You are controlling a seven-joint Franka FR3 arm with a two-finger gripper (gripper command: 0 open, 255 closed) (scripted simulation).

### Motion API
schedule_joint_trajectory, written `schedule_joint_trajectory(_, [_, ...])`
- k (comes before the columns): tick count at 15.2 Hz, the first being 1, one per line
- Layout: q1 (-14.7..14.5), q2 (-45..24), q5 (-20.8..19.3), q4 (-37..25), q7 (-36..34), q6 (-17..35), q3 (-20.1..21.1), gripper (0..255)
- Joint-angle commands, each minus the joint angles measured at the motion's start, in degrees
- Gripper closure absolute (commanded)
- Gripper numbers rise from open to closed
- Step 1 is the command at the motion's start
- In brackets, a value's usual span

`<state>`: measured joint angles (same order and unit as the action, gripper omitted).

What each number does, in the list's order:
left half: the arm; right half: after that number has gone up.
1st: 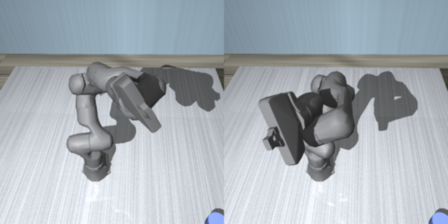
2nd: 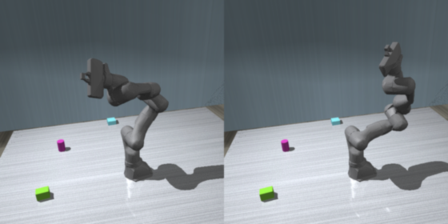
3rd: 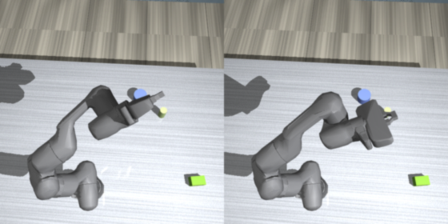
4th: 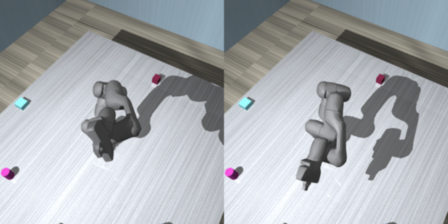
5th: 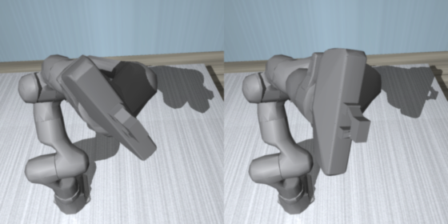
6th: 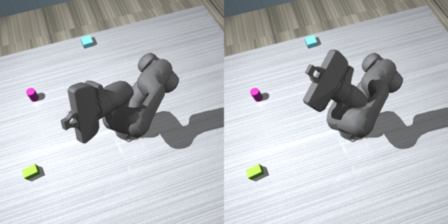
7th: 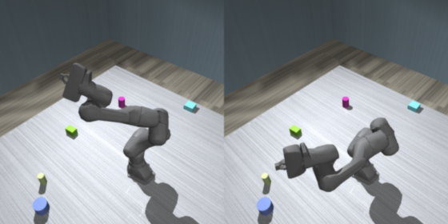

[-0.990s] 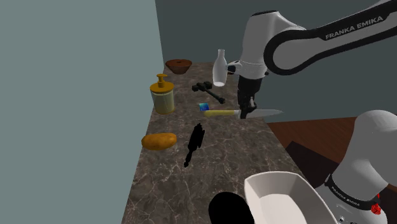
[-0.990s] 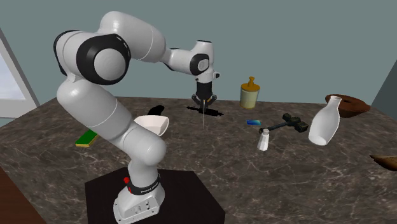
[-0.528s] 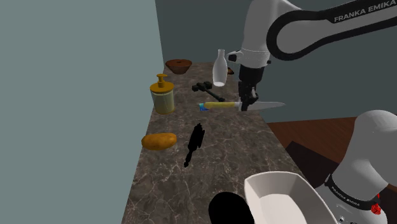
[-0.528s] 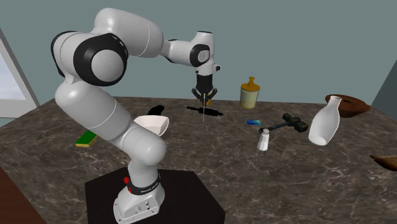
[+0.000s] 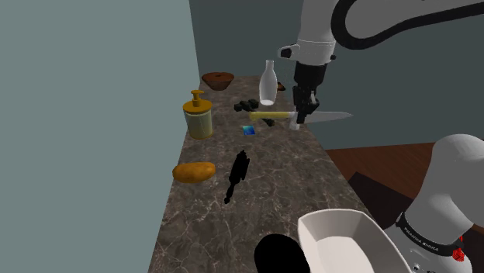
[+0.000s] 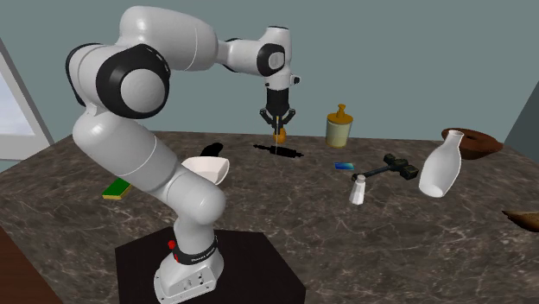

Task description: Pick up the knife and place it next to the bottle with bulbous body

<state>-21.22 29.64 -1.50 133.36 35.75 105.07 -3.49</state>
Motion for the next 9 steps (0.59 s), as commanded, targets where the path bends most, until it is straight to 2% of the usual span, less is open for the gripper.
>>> schedule_joint_trajectory(1, [0.0,0.0,0.1,-1.6,-0.1,-1.6,0.1,255])
schedule_joint_trajectory(9, [-0.1,-0.4,0.2,-8.1,0.0,-7.7,0.2,255])
